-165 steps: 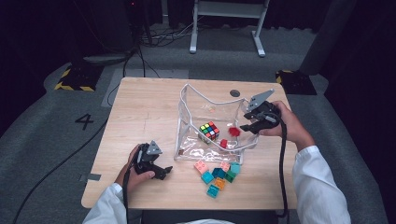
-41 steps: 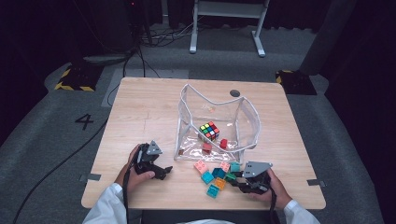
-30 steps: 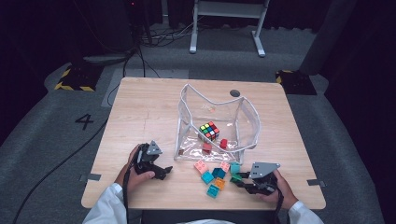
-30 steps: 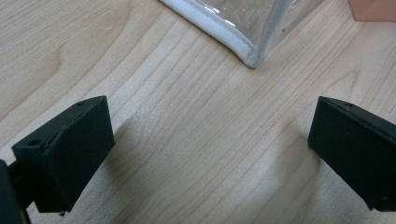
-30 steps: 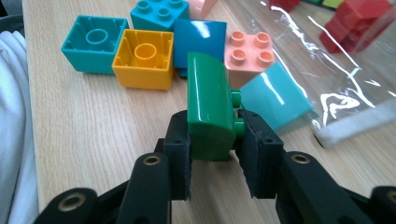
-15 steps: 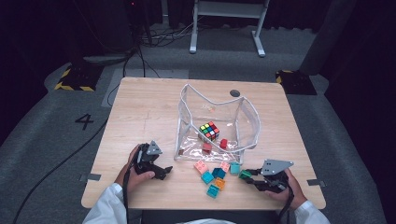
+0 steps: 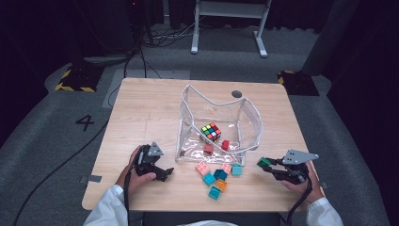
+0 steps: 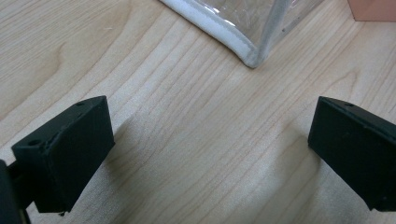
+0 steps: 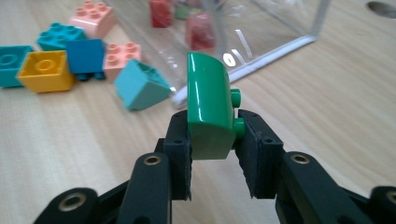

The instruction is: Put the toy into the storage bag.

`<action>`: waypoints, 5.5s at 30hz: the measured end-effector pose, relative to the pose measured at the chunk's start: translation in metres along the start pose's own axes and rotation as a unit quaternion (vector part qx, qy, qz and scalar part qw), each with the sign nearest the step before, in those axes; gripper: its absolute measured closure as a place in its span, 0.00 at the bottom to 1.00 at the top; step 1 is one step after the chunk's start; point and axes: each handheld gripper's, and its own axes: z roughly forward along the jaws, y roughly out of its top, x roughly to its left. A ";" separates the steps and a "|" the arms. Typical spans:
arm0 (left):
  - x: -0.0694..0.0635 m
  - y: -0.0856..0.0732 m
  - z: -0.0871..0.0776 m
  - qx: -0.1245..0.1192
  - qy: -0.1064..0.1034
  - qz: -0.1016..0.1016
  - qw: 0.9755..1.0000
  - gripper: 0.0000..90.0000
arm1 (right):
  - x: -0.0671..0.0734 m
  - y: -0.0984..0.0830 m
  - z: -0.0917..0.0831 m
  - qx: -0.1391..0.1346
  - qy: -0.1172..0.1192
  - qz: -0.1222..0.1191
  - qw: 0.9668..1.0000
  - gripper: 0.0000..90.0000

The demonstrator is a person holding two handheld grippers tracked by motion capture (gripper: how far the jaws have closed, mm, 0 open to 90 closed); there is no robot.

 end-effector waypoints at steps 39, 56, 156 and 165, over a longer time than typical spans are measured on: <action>0.000 0.000 0.000 -0.002 0.002 0.002 1.000 0.00 | -0.078 0.123 -0.034 -0.082 -0.090 0.010 0.993 0.74; 0.000 0.000 0.000 0.000 -0.001 0.001 1.000 0.00 | -0.058 0.173 -0.015 -0.104 -0.045 -0.017 0.993 0.74; 0.000 0.000 0.000 0.000 0.000 0.001 1.000 0.00 | -0.026 0.179 -0.020 0.009 -0.029 -0.091 0.995 0.32; 0.000 0.000 0.000 0.000 0.000 0.001 1.000 0.00 | -0.028 0.158 -0.047 -0.013 -0.050 -0.078 0.996 0.31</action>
